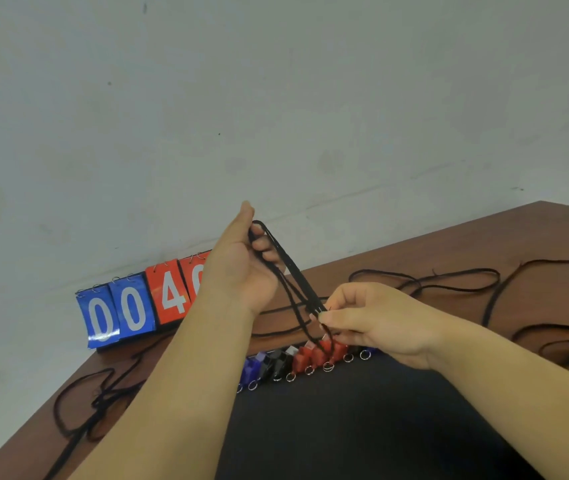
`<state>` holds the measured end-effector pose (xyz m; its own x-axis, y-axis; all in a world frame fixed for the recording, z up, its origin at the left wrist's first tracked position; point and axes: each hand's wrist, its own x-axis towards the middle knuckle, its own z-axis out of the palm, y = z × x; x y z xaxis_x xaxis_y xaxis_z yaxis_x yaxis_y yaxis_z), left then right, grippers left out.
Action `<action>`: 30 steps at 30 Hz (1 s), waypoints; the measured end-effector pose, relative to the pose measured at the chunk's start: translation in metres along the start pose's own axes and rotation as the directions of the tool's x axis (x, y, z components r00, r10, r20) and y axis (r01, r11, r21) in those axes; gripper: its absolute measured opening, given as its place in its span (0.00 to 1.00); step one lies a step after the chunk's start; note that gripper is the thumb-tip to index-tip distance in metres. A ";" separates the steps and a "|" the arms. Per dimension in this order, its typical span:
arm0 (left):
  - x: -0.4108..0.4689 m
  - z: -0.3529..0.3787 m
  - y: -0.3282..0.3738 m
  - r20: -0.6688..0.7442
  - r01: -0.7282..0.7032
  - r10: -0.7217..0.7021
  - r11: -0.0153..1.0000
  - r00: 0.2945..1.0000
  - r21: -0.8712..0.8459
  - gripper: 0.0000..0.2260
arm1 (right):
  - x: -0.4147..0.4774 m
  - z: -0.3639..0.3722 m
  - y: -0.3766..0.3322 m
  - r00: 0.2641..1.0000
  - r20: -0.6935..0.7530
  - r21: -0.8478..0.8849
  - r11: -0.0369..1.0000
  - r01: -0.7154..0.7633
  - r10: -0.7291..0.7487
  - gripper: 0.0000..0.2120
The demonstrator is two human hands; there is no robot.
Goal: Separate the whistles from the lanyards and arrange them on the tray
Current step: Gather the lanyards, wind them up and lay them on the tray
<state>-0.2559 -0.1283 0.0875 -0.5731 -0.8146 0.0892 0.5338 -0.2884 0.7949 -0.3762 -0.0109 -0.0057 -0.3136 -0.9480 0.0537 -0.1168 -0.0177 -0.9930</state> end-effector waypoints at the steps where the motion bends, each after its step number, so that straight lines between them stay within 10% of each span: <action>1: 0.002 0.001 -0.001 -0.002 -0.006 0.006 1.000 1.000 -0.017 0.17 | 0.000 0.000 0.000 1.000 0.018 0.022 1.000 -0.007 0.007 0.05; 30: 0.024 -0.009 -0.011 -0.160 -0.032 -0.008 0.969 0.987 -0.245 0.12 | -0.005 0.004 -0.004 0.962 0.250 0.208 0.965 -0.161 0.106 0.03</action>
<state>-0.2701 -0.1491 0.0756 -0.4706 -0.8823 -0.0140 0.6876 -0.3766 0.6208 -0.3704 -0.0070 -0.0022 -0.0783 -0.9937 -0.0803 0.1337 0.0694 -0.9886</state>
